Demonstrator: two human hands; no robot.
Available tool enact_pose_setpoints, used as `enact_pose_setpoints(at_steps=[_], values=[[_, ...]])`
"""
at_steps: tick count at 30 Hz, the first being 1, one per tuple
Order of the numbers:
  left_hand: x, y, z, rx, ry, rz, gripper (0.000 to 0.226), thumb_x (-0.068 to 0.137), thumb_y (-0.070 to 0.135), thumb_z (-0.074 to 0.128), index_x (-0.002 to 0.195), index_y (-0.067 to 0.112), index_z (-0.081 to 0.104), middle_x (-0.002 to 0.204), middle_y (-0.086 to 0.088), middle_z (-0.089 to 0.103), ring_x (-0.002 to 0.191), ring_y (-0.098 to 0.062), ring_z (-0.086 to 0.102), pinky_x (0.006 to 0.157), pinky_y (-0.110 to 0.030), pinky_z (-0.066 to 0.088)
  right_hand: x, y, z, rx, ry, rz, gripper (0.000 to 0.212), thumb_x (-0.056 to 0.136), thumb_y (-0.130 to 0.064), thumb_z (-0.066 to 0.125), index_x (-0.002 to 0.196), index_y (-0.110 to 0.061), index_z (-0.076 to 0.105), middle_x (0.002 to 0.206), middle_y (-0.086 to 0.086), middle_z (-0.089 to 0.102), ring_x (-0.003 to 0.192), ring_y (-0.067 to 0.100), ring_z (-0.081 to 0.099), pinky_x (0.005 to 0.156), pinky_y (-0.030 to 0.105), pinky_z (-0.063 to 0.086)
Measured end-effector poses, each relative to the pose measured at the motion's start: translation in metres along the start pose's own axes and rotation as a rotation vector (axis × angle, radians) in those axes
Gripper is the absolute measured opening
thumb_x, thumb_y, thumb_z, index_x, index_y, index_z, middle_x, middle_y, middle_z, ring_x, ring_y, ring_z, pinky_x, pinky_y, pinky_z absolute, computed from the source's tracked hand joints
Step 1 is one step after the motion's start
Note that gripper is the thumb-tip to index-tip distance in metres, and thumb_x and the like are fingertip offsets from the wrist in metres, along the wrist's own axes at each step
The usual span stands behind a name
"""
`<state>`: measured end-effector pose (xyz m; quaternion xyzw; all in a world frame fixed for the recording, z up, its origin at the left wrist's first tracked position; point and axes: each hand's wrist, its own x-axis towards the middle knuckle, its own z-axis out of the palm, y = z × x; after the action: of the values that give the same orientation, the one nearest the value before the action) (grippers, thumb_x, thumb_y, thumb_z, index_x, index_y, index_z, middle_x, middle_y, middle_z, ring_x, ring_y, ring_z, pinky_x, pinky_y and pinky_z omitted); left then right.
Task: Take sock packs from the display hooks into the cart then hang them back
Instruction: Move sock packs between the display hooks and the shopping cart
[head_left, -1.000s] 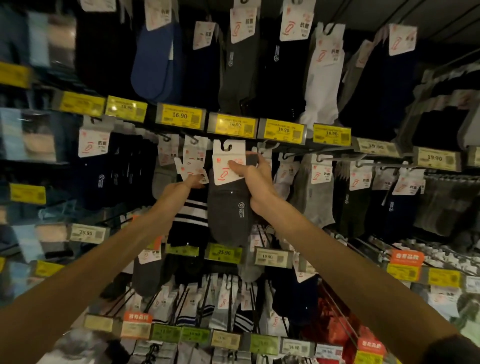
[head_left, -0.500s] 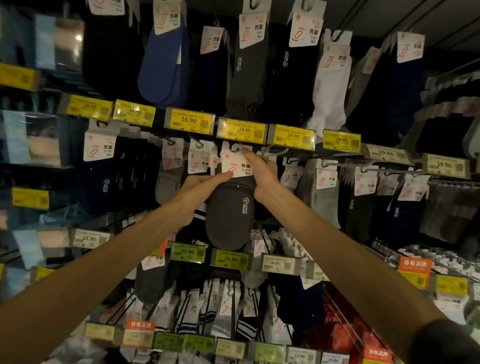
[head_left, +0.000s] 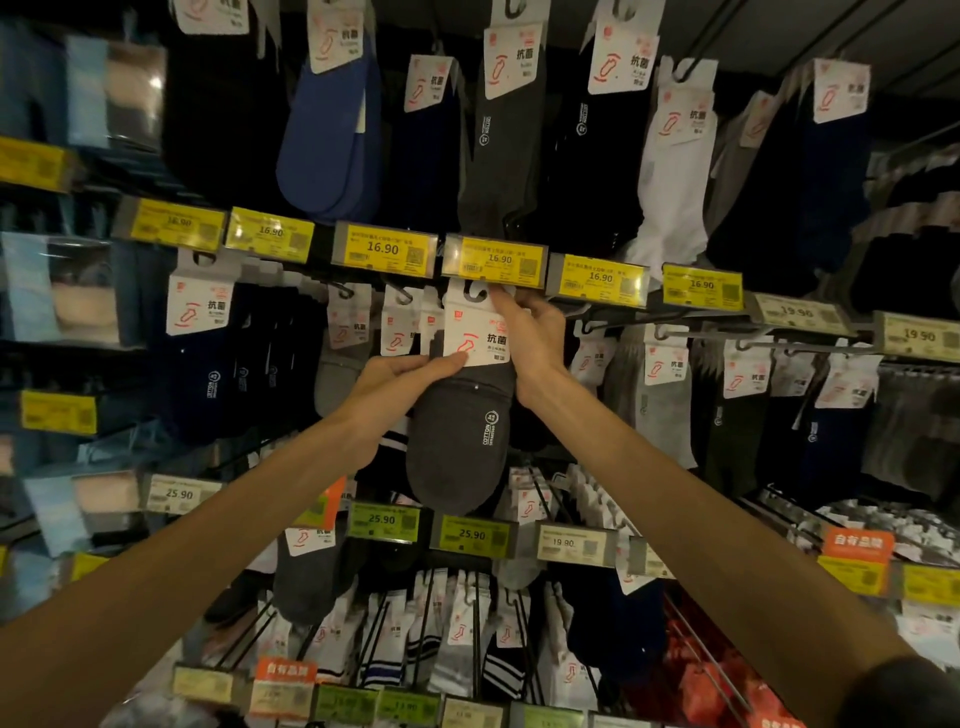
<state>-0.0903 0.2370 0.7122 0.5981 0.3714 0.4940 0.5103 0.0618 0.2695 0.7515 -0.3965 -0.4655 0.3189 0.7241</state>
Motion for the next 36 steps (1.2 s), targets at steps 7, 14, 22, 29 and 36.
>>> enact_pose_setpoints(at_steps=[7, 14, 22, 29, 36], values=[[0.004, -0.003, -0.003, 0.018, -0.019, -0.015, 0.031, 0.083, 0.044, 0.074, 0.104, 0.022, 0.077, 0.099, 0.010, 0.076, 0.086, 0.002, 0.068, 0.063, -0.009, 0.044, -0.004, 0.007, -0.001, 0.031, -0.001, -0.138, 0.003, 0.089, -0.011, 0.068, 0.090, -0.011, 0.065, 0.088, 0.008, 0.070, 0.083, 0.024, 0.069, 0.073, 0.037, 0.056], [0.012, 0.001, -0.001, 0.006, -0.034, -0.019, 0.032, 0.082, 0.047, 0.074, 0.104, 0.024, 0.078, 0.096, 0.014, 0.076, 0.090, 0.001, 0.067, 0.071, -0.016, 0.043, -0.001, 0.000, 0.000, -0.015, 0.054, -0.130, 0.015, 0.088, -0.006, 0.066, 0.075, -0.012, 0.061, 0.076, 0.006, 0.068, 0.068, 0.016, 0.067, 0.061, 0.030, 0.053], [0.019, -0.001, 0.001, 0.001, -0.033, -0.020, 0.029, 0.083, 0.045, 0.073, 0.102, 0.024, 0.077, 0.094, 0.016, 0.076, 0.087, 0.004, 0.065, 0.067, -0.014, 0.041, 0.004, -0.005, 0.000, -0.010, 0.078, -0.074, 0.017, 0.088, -0.002, 0.063, 0.075, -0.012, 0.059, 0.071, 0.005, 0.067, 0.059, 0.012, 0.066, 0.057, 0.029, 0.053], [0.023, -0.005, 0.000, -0.006, -0.051, -0.008, 0.033, 0.083, 0.044, 0.073, 0.107, 0.023, 0.077, 0.101, 0.014, 0.075, 0.094, 0.002, 0.066, 0.073, -0.015, 0.041, 0.005, -0.003, -0.001, -0.011, 0.030, -0.072, 0.018, 0.087, -0.005, 0.067, 0.076, -0.018, 0.062, 0.075, 0.001, 0.069, 0.068, 0.013, 0.068, 0.064, 0.033, 0.056], [0.028, -0.010, 0.000, -0.017, -0.078, -0.010, 0.043, 0.079, 0.047, 0.076, 0.114, 0.021, 0.074, 0.114, 0.010, 0.073, 0.112, -0.007, 0.062, 0.093, -0.024, 0.043, 0.006, -0.009, -0.004, -0.009, -0.008, -0.044, 0.015, 0.087, -0.006, 0.068, 0.079, -0.017, 0.064, 0.077, 0.003, 0.070, 0.066, 0.014, 0.069, 0.062, 0.032, 0.057]])
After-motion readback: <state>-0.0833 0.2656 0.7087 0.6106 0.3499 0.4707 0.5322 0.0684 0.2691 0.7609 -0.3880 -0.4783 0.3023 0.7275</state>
